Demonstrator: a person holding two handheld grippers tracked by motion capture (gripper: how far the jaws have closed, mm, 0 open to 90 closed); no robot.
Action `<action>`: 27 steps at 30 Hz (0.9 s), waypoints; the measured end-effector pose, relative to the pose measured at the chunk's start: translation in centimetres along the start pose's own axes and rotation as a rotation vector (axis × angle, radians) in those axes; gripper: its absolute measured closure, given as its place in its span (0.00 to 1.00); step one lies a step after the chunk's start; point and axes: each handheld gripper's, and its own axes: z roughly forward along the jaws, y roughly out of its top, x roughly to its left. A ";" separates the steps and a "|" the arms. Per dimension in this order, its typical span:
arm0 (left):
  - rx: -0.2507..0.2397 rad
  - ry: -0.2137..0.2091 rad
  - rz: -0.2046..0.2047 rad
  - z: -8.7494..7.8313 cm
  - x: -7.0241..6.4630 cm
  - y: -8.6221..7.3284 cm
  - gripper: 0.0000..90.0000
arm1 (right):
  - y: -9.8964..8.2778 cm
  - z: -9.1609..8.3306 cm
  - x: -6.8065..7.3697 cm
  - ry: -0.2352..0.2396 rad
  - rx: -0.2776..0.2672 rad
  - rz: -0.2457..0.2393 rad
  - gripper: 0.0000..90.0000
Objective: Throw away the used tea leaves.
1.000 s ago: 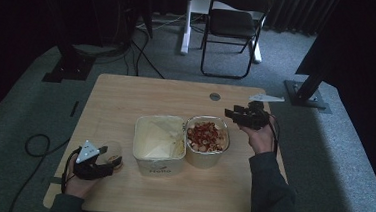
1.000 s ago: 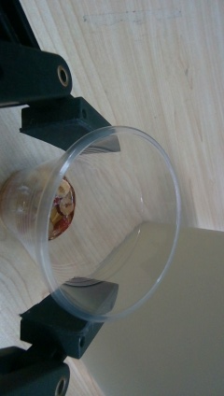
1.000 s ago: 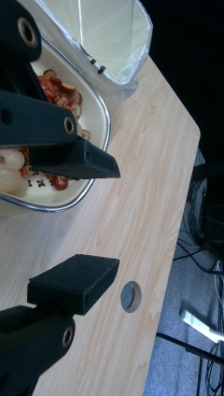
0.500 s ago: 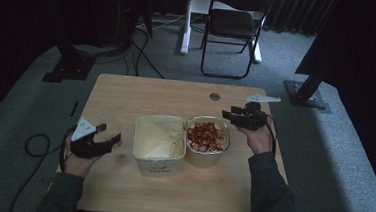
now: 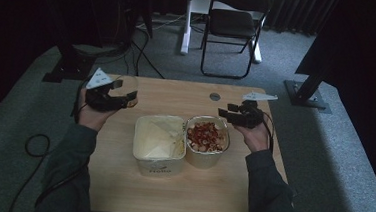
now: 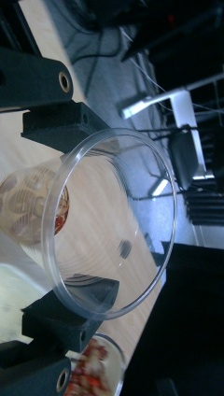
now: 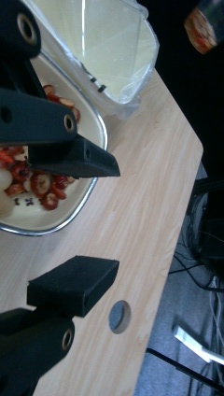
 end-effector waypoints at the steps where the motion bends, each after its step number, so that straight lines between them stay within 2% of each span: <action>1: -0.006 -0.011 0.001 0.5 -0.2 0.6 0.34 | 0.2 0.0 0.0 0.007 -0.002 -0.001 0.52; 6: -0.031 -0.058 0.013 2.9 -1.6 3.2 0.34 | 0.8 0.5 0.4 0.006 0.010 -0.008 0.48; 7: -0.026 -0.073 0.024 4.0 -2.3 4.0 0.34 | 0.9 0.6 0.4 0.004 0.015 -0.006 0.46; 8: -0.026 -0.073 0.024 4.0 -2.3 4.0 0.34 | 0.9 0.7 0.5 -0.003 0.015 -0.007 0.45; 15: -0.021 -0.123 0.042 7.2 -5.1 5.6 0.34 | 1.1 1.2 1.0 -0.011 0.016 -0.024 0.36; 19: -0.024 -0.171 0.077 8.4 -6.8 6.6 0.34 | 1.3 1.4 1.4 -0.025 0.021 -0.053 0.36; 21: -0.024 -0.192 0.093 9.0 -7.7 7.1 0.34 | 1.3 1.4 1.5 -0.032 0.017 -0.053 0.36; 23: -0.024 -0.199 0.096 9.3 -8.2 7.3 0.34 | 1.4 1.3 1.5 -0.030 0.013 -0.052 0.36; 24: -0.021 -0.217 0.105 10.1 -9.3 7.9 0.34 | 1.5 1.4 1.6 -0.024 0.011 -0.052 0.36; 27: -0.021 -0.246 0.104 10.9 -10.7 8.5 0.34 | 1.6 1.8 2.3 -0.004 -0.007 -0.082 0.35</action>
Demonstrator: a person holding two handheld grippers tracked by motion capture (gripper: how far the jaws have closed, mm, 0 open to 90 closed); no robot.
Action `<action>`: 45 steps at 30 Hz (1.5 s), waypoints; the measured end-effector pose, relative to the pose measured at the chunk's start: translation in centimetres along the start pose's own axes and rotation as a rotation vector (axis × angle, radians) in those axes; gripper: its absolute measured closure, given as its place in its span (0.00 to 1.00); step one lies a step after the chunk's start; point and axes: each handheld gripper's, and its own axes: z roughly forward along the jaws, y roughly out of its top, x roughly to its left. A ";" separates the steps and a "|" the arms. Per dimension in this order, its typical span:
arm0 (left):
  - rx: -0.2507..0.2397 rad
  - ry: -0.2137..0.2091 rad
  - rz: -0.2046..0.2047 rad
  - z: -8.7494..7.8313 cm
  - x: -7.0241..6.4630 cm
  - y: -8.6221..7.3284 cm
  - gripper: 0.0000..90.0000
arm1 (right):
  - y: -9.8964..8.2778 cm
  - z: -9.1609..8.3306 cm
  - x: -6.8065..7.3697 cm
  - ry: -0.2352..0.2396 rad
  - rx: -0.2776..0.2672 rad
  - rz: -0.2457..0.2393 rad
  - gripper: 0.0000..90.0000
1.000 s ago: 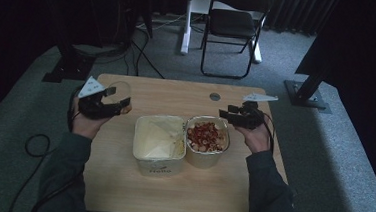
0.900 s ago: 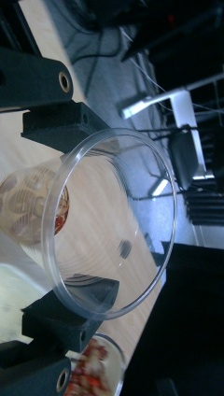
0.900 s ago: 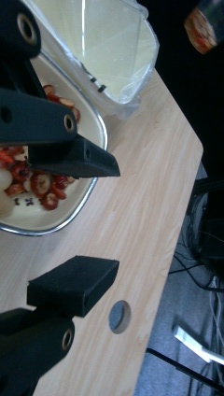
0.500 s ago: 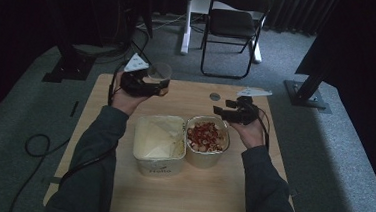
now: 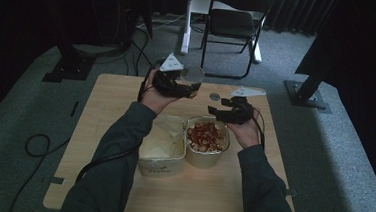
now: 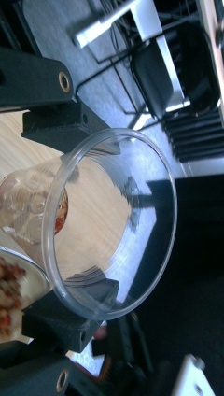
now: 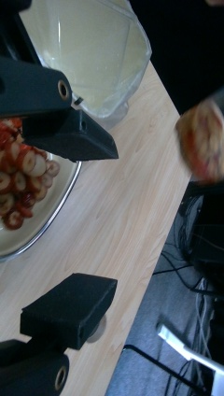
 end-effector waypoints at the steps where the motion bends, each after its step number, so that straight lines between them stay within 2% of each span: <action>1: 0.003 -0.010 0.005 0.4 -0.4 0.2 0.34 | 0.0 0.2 0.2 0.008 -0.006 -0.005 0.34; 4: 0.010 -0.044 0.016 1.6 -1.7 0.9 0.34 | 0.3 0.6 0.7 0.026 -0.038 -0.014 0.32; 6: 0.016 -0.061 0.026 2.3 -2.6 1.2 0.34 | 0.6 0.8 0.9 0.023 -0.052 -0.024 0.32; 9: 0.028 -0.085 0.033 3.2 -3.5 1.4 0.34 | 0.9 1.0 0.9 0.011 -0.082 -0.027 0.32; 11: 0.034 -0.098 0.021 3.6 -3.8 1.3 0.34 | 1.0 0.9 0.7 0.024 -0.103 -0.027 0.36; 18: 0.048 -0.124 -0.023 4.3 -3.5 1.0 0.33 | 0.6 0.9 0.5 -0.013 -0.112 -0.049 0.46; 25: 0.051 -0.119 -0.014 4.3 -3.6 0.7 0.29 | 0.4 0.8 0.5 -0.013 -0.102 -0.048 0.47; 29: 0.079 -0.125 -0.006 4.0 -3.5 0.4 0.22 | 0.4 0.4 0.5 -0.017 -0.109 -0.047 0.47; 34: 0.075 -0.120 -0.020 2.7 -2.8 -0.6 0.21 | 0.4 -0.5 -0.1 -0.045 -0.113 -0.052 0.47; 38: 0.062 -0.083 -0.024 0.6 -1.7 -1.6 0.21 | -0.5 -1.4 -0.5 -0.102 -0.083 -0.089 0.47; 41: 0.060 -0.024 -0.027 -1.6 -0.1 -2.9 0.21 | -1.4 -2.2 -1.0 -0.145 -0.055 -0.104 0.47; 45: 0.059 0.074 -0.079 -5.0 2.8 -5.7 0.21 | -2.6 -3.1 -1.6 -0.217 0.002 -0.146 0.47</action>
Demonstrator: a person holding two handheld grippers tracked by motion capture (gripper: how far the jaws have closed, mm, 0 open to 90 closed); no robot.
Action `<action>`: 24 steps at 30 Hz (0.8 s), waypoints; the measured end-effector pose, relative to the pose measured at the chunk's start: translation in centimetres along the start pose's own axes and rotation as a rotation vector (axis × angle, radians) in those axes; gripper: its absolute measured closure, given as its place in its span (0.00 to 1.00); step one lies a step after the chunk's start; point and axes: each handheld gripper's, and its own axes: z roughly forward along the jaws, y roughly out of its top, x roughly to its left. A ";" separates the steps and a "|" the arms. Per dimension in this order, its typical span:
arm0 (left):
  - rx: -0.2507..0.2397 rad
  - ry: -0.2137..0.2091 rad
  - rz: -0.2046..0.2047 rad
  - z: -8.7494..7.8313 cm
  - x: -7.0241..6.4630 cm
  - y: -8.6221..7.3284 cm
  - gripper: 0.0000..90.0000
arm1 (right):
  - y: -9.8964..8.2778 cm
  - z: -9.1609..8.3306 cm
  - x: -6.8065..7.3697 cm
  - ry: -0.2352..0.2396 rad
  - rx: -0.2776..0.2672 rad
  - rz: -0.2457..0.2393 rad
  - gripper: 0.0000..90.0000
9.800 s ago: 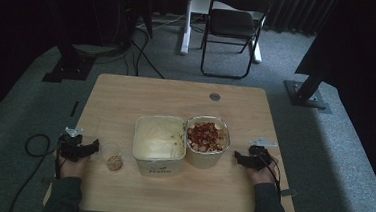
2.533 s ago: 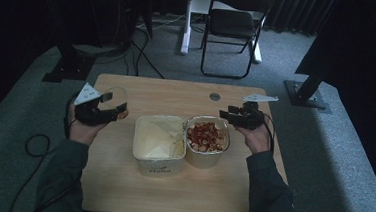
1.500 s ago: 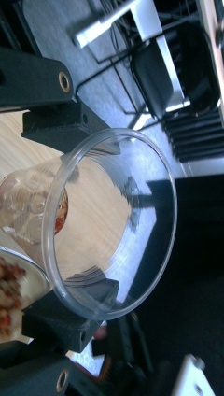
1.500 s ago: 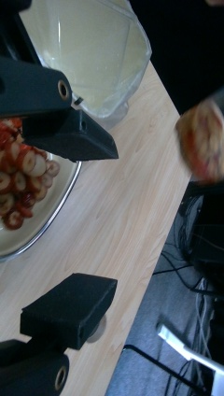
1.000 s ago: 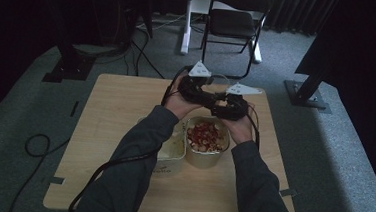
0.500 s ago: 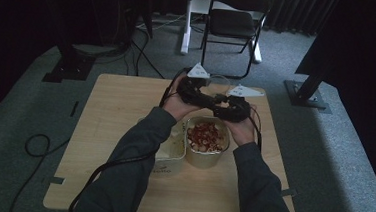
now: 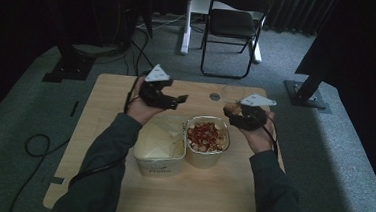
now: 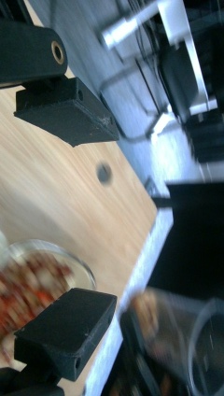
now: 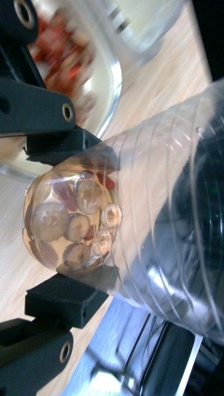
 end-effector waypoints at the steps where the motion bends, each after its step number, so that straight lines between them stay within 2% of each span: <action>1: 0.002 0.015 -0.016 -0.5 0.6 -0.6 0.21 | -0.3 -0.2 -0.1 -0.012 0.008 -0.010 0.47; 2: 0.011 0.047 -0.035 -1.3 1.5 -1.6 0.21 | -0.5 -0.3 -0.1 -0.026 0.017 -0.017 0.47; 6: 0.041 0.118 -0.101 -3.7 4.2 -5.2 0.21 | -1.5 -0.8 0.2 -0.106 0.076 -0.110 0.47; 7: 0.042 0.129 -0.116 -4.1 4.6 -5.8 0.21 | -1.7 -0.9 0.4 -0.122 0.089 -0.136 0.47; 11: 0.025 0.148 -0.220 -6.2 6.2 -9.3 0.23 | -2.4 -1.4 0.7 -0.164 0.116 -0.192 0.47; 14: 0.022 0.166 -0.258 -7.1 6.6 -11.3 0.23 | -2.8 -1.6 0.9 -0.184 0.132 -0.229 0.47; 19: 0.029 0.199 -0.290 -8.0 6.5 -13.8 0.23 | -3.6 -2.1 1.2 -0.221 0.154 -0.286 0.47; 24: 0.052 0.210 -0.320 -8.2 6.3 -16.1 0.23 | -4.0 -2.1 1.1 -0.231 0.175 -0.308 0.47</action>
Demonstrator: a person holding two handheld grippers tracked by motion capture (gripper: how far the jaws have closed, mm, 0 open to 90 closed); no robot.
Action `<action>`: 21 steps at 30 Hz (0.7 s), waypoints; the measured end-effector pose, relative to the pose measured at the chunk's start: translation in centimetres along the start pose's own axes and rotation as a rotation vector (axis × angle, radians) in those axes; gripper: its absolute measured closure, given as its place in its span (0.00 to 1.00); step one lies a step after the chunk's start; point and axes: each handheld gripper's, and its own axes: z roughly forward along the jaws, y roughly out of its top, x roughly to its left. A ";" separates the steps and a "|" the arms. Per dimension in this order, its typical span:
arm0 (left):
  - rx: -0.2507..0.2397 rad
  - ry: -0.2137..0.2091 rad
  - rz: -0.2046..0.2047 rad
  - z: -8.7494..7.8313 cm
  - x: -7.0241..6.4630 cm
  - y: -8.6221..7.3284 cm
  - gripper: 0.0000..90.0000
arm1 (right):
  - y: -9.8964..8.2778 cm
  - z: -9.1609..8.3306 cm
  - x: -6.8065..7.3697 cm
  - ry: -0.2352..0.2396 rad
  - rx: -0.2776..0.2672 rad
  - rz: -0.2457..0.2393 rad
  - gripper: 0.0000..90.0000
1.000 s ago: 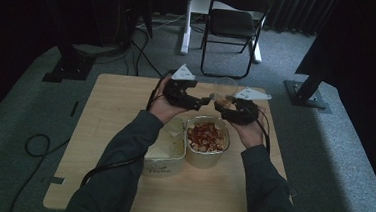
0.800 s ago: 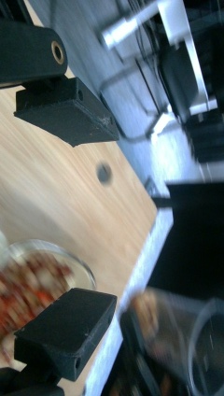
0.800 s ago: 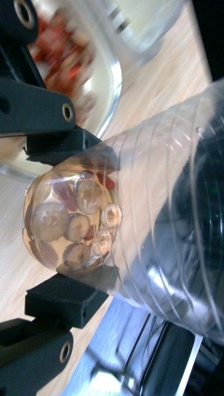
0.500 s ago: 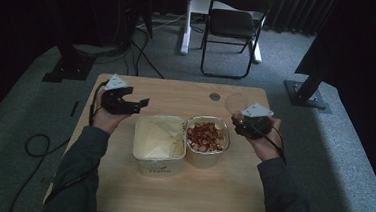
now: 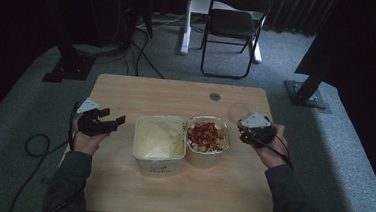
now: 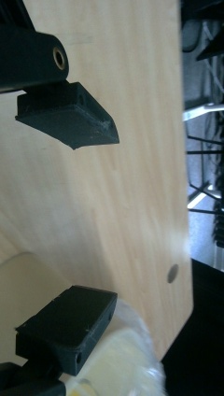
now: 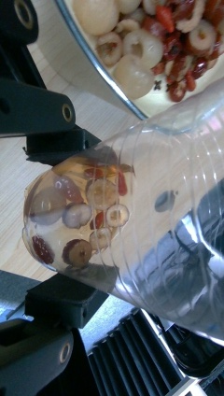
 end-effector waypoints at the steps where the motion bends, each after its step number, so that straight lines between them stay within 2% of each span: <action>1: 0.007 -0.002 -0.004 0.1 0.1 -0.4 0.24 | -0.1 0.0 0.0 -0.003 0.004 -0.005 0.47; 6: 0.036 0.008 -0.021 0.4 0.6 -1.9 0.24 | -0.5 0.1 0.2 -0.037 0.035 -0.057 0.47; 10: 0.045 0.012 -0.035 0.7 0.8 -2.6 0.24 | -0.5 -0.1 0.6 -0.081 0.062 -0.126 0.47; 21: 0.074 0.025 -0.046 1.4 1.1 -4.2 0.24 | 0.2 -0.7 1.2 -0.134 0.087 -0.245 0.47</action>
